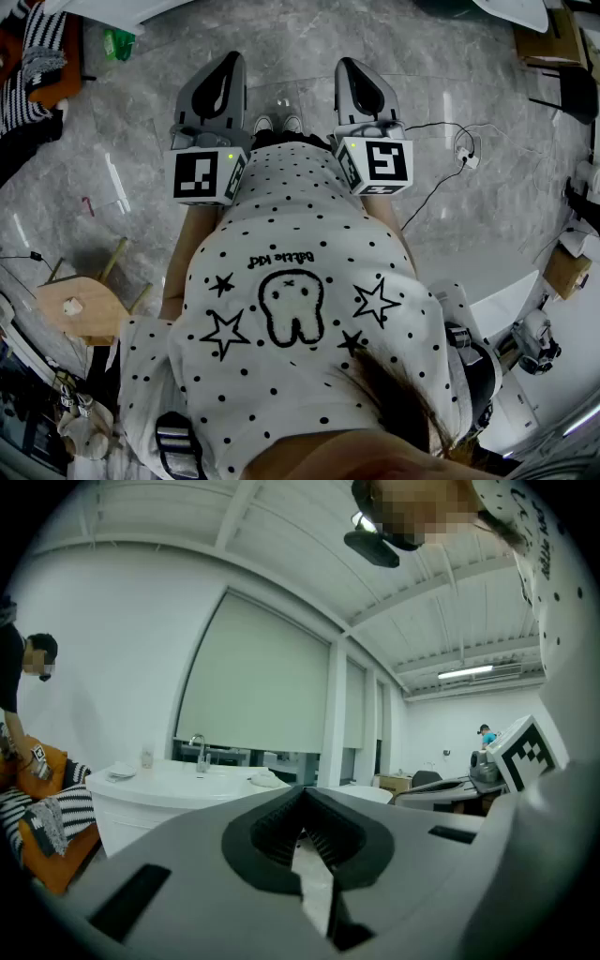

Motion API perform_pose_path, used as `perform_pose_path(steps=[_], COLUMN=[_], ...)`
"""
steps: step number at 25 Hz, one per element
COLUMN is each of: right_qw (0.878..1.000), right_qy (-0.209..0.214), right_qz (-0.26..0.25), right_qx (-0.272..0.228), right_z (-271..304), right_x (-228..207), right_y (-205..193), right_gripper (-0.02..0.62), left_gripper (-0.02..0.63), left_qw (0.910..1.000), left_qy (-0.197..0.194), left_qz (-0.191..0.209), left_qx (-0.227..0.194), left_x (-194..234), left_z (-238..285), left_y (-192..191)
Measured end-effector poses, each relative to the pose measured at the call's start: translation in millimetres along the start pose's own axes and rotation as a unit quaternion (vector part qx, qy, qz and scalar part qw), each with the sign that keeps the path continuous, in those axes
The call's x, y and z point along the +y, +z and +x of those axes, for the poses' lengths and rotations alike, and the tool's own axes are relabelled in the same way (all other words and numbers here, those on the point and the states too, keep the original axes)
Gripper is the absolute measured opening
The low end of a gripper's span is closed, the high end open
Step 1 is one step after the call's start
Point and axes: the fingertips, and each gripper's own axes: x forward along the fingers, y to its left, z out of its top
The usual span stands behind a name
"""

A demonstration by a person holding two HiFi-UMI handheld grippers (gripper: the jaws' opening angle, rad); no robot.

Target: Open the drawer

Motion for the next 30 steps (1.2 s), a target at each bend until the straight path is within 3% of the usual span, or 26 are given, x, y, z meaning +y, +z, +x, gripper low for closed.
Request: perform_pose_path(steps=[7, 22, 30], right_qw=[1.0, 0.999, 1.0], right_qy=[0.017, 0.011, 0.009], right_qz=[-0.008, -0.019, 0.001], right_qx=[0.016, 0.024, 0.002], right_z=[37, 47, 54], right_x=[45, 52, 57], right_y=[-12, -17, -12], right_gripper=[0.014, 0.014, 0.014], left_gripper=[0.005, 0.005, 0.005], left_qw=[0.9997, 0.9994, 0.9992], left_qy=[0.007, -0.002, -0.008], left_qz=[-0.021, -0.033, -0.037], left_qx=[0.01, 0.008, 0.013], left_x=[54, 69, 79], left_z=[-5, -2, -1], left_y=[-18, -23, -28])
